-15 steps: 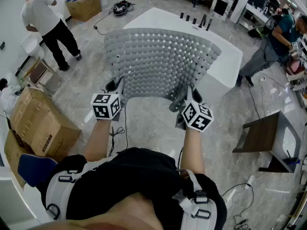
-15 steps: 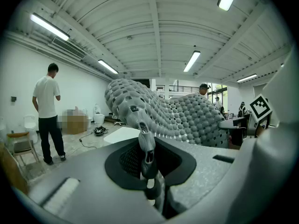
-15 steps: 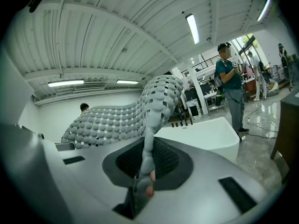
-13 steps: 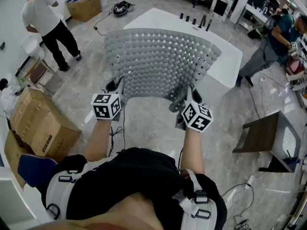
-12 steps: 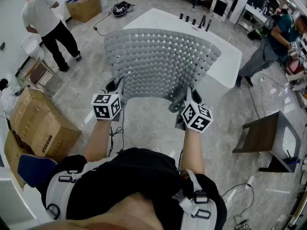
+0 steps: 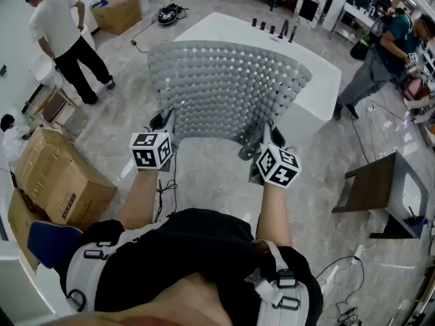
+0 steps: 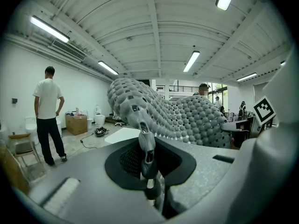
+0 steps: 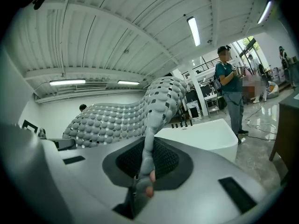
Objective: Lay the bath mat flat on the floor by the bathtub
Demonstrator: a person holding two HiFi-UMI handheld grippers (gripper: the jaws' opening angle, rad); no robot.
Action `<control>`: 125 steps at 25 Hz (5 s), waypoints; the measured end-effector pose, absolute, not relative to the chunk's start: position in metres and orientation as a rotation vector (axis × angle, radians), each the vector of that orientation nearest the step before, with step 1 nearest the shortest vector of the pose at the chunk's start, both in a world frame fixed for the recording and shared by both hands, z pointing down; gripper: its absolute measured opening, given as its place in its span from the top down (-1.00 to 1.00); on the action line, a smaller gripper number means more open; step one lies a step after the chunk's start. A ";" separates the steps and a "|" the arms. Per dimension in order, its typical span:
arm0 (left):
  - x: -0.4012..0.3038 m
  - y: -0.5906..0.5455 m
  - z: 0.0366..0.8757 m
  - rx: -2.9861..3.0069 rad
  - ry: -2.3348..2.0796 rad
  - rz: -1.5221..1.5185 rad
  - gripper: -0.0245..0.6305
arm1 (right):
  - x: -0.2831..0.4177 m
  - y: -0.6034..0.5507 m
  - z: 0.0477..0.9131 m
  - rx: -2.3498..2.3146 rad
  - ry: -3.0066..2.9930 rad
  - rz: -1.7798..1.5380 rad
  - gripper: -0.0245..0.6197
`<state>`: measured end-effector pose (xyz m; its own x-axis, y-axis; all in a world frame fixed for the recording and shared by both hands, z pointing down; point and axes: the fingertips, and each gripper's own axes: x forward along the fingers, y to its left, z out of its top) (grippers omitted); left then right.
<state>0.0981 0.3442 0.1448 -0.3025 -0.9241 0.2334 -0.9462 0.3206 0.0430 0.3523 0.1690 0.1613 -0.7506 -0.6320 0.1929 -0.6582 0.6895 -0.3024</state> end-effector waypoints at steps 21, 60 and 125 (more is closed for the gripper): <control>0.063 0.380 0.155 1.778 -2.328 0.129 0.79 | 0.310 0.217 0.169 1.094 -2.818 0.522 0.79; -0.115 0.021 0.146 1.828 -2.286 0.215 0.79 | 0.153 -0.132 0.164 1.203 -2.802 0.525 0.79; -0.165 -0.060 0.974 1.641 -1.285 0.747 0.79 | 0.139 -0.081 0.977 1.400 -1.685 1.238 0.79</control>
